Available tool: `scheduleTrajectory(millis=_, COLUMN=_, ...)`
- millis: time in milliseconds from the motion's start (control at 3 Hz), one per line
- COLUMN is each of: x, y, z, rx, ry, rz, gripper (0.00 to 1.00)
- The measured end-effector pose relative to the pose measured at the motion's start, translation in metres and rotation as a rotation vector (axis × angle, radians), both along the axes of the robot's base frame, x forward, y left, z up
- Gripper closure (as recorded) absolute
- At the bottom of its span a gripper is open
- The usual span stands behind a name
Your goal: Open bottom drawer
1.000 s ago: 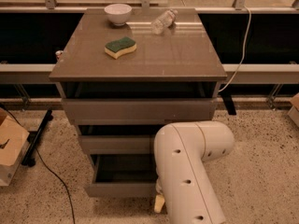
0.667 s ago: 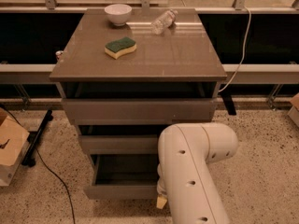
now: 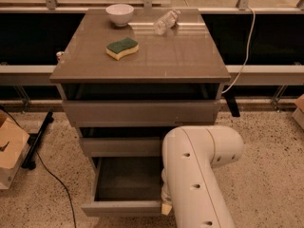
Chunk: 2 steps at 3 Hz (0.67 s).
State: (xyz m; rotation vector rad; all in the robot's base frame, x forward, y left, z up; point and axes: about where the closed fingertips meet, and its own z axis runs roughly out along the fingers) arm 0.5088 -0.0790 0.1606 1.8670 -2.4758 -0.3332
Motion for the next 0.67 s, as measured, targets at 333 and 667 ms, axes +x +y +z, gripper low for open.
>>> scheduleTrajectory(millis=333, x=-0.0018, y=-0.0008, z=0.0011, rx=0.003, ry=0.003, rz=-0.005, gripper=0.00)
scheduleTrajectory(millis=667, x=-0.0019, y=-0.0008, z=0.0011, rx=0.003, ry=0.004, rz=-0.005, gripper=0.00)
